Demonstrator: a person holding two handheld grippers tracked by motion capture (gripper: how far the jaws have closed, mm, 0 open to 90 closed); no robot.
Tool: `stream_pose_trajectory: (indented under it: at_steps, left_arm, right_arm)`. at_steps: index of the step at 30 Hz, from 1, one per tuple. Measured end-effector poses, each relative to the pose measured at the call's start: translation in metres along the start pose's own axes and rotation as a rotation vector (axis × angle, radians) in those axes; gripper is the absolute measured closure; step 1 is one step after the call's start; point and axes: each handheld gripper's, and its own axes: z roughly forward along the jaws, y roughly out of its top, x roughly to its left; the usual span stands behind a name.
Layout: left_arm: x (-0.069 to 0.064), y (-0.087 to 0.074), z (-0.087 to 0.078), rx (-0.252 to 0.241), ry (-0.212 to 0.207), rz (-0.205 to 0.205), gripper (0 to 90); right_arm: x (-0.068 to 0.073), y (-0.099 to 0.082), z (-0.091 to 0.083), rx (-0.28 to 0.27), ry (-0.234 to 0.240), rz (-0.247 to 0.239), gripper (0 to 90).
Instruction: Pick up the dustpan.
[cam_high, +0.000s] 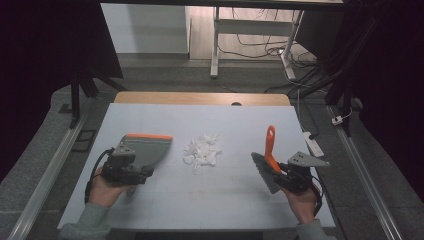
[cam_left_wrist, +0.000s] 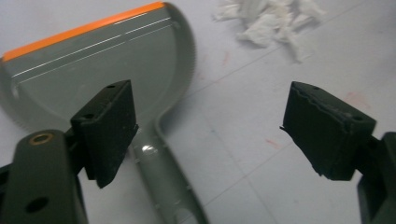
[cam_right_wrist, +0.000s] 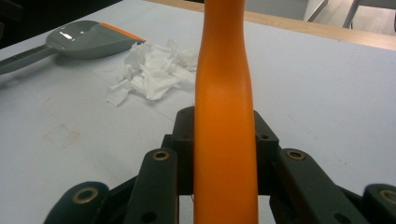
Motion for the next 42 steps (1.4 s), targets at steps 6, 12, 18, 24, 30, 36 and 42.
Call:
stream_pose_trajectory:
  at_steps: [6,12,18,24,30,36,42]
  left_arm:
    - [0.013,-0.004,0.001,0.037,0.061,-0.044,20.8]
    - [0.025,-0.009,-0.008,0.039,0.127,-0.080,21.2]
    - [0.028,-0.013,-0.001,0.083,0.112,-0.106,21.1]
    - [0.022,-0.017,0.019,0.145,0.080,-0.111,20.9]
    - [0.022,-0.021,0.031,0.163,0.082,-0.156,17.7]
    - [0.024,-0.024,0.040,0.168,0.071,-0.186,18.5]
    - [0.027,-0.027,0.046,0.158,0.087,-0.205,25.5]
  right_arm:
    - [0.000,0.000,0.000,-0.001,-0.005,0.002,69.8]
    - [0.001,0.000,0.000,0.004,-0.007,0.001,69.8]
    - [0.000,-0.001,0.001,0.007,-0.013,0.000,69.8]
    - [0.001,-0.001,0.001,0.009,-0.014,-0.001,69.8]
    - [0.001,-0.001,0.001,0.010,-0.015,-0.001,69.8]
    - [0.001,-0.001,0.002,0.014,-0.016,-0.001,69.8]
    - [0.001,-0.001,0.002,0.012,-0.019,-0.001,69.8]
